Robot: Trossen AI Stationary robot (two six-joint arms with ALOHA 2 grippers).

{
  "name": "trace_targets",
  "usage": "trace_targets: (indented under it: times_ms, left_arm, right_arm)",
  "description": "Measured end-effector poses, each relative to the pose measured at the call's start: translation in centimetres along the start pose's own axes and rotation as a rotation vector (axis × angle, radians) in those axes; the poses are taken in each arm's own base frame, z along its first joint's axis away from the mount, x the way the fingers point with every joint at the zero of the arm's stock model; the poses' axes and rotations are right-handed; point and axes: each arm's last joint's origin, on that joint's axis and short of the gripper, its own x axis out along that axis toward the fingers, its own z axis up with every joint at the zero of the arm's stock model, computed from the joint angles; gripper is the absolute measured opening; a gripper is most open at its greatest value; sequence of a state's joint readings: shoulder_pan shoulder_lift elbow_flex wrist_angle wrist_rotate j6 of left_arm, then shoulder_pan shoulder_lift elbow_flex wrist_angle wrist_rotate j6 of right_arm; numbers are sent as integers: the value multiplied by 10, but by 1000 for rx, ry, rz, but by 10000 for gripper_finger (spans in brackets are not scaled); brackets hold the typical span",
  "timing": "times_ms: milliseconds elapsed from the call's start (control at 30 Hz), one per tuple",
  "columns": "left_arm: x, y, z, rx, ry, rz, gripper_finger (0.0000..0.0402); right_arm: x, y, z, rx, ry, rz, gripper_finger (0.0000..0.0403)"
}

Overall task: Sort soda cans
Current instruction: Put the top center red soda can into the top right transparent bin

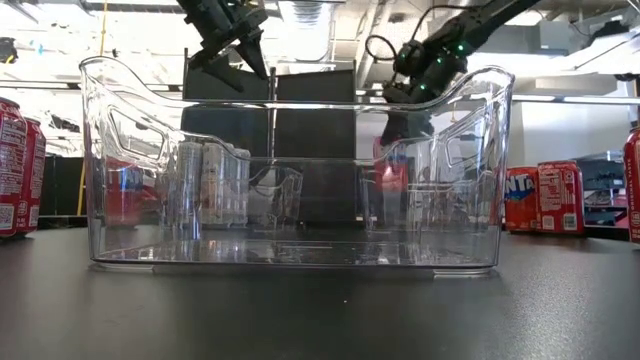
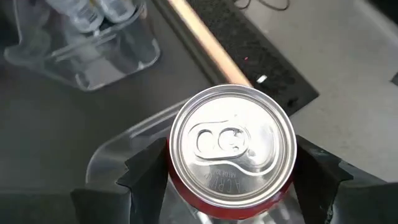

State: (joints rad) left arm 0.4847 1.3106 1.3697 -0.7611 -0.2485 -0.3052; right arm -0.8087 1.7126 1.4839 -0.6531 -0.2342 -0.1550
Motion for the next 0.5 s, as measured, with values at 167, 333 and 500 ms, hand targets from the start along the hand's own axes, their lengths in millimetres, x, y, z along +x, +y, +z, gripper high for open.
trace_targets:
  times_ms: [167, 333, 500]
  left_arm:
    - [0, 0, 0, -1, -1, -1, 328]
    - [0, 1, 0, -2, 0, 3, 328]
    - [0, 2, -4, 2, 39, 16, 328]
  right_arm:
    - [19, 2, -18, -7, 8, 31, 278]
    - [38, 5, -29, -23, -77, 2, 278]
    - [49, 1, -41, -9, -68, -20, 278]
